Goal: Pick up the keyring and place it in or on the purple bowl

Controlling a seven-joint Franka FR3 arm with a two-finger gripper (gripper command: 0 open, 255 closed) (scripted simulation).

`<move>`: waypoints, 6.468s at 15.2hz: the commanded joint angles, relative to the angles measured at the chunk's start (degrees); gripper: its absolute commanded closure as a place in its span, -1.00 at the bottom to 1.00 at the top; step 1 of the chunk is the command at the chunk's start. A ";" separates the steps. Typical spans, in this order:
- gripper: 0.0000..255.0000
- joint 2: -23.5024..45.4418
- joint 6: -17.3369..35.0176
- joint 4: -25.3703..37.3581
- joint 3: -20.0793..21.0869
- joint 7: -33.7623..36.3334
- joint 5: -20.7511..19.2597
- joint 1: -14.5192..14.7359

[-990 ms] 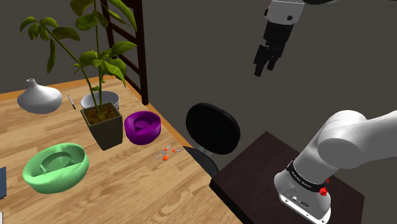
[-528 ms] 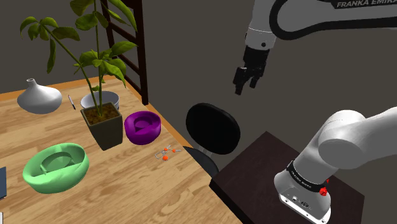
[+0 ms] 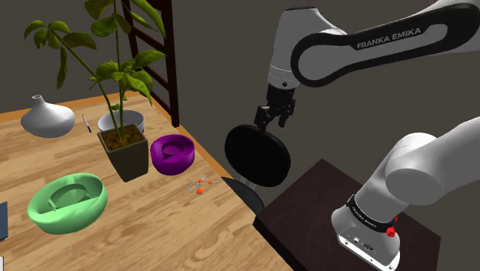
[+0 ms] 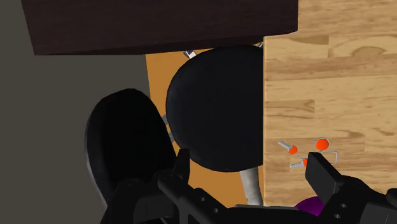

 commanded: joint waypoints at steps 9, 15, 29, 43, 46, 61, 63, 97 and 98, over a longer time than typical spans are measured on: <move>-1.00 21.00 19.17 2.45 8.52 14.56 -3.45 -0.38; -1.00 36.23 27.25 8.58 9.53 26.77 -13.27 0.82; -1.00 63.74 34.50 28.21 0.74 43.50 -26.81 12.44; 1.00 67.67 37.05 29.65 -0.96 44.52 -28.25 13.77; 1.00 67.77 37.12 29.68 -1.01 44.59 -28.28 13.86; 1.00 61.35 32.87 27.42 1.81 42.85 -25.83 11.62; 1.00 59.98 31.88 27.06 2.42 42.43 -25.21 11.15; 1.00 67.97 4.34 62.68 3.90 33.27 -21.49 10.41; 1.00 70.43 2.45 67.07 3.57 32.71 -21.70 10.97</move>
